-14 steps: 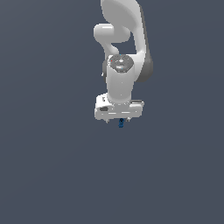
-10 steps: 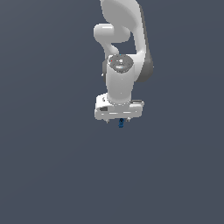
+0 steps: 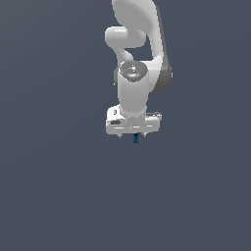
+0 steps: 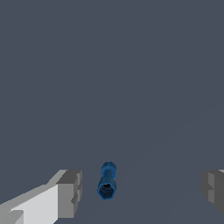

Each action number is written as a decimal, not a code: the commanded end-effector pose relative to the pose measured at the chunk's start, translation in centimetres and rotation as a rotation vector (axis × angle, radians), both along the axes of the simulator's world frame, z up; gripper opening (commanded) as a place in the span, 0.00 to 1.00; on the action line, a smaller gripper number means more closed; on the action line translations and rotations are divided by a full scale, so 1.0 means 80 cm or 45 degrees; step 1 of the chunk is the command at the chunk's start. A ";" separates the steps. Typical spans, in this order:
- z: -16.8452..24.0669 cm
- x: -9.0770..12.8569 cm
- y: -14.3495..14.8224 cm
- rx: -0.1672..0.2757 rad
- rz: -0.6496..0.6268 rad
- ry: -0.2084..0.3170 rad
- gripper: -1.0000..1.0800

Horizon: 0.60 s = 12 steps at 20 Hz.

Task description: Pick up the object and move it to a goal position.

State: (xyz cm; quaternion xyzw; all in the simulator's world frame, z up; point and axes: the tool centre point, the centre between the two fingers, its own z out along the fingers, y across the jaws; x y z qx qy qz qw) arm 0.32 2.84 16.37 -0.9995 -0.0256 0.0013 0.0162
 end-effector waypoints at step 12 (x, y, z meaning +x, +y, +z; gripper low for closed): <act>-0.041 -0.036 0.014 -0.022 0.251 -0.007 0.96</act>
